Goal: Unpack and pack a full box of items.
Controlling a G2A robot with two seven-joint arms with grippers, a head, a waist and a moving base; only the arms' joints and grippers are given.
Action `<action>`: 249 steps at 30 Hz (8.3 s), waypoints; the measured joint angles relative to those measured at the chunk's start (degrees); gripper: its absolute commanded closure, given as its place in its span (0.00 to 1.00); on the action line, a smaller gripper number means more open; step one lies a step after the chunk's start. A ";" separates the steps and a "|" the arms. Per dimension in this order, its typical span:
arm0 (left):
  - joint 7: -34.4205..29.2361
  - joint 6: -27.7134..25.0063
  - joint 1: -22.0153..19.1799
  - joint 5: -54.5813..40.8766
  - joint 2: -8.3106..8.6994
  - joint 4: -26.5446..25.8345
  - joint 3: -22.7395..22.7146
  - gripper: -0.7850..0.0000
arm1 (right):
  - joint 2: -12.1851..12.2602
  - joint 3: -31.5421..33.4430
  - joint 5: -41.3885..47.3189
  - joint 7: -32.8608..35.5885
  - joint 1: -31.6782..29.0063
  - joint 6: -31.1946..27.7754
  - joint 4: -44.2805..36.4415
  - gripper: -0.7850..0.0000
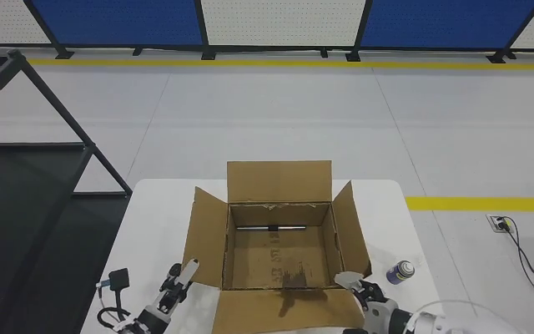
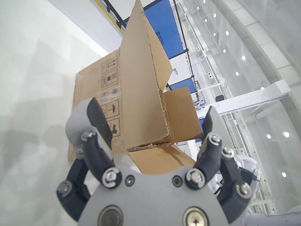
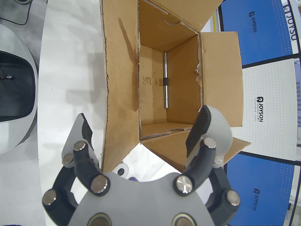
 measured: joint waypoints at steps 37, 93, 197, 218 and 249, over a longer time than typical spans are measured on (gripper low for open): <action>11.54 -12.13 0.81 13.41 -1.22 4.46 3.68 1.00 | -0.03 8.64 8.64 -5.37 -3.48 -1.87 2.54 0.00; 16.71 -17.75 0.70 17.46 -2.16 7.23 4.49 1.00 | -0.06 1.07 71.31 31.87 21.81 36.50 23.73 0.49; 15.01 -17.49 0.69 18.88 -2.13 7.11 4.19 1.00 | -2.07 0.75 62.88 26.54 20.25 33.05 20.90 1.00; 9.28 -15.24 2.36 11.77 -2.13 3.83 3.91 1.00 | -2.07 3.26 72.78 33.95 20.84 44.64 17.25 1.00; -1.21 -12.98 6.41 -5.30 -1.67 -1.97 -0.03 1.00 | -2.47 -1.36 80.36 44.03 30.49 63.23 21.40 1.00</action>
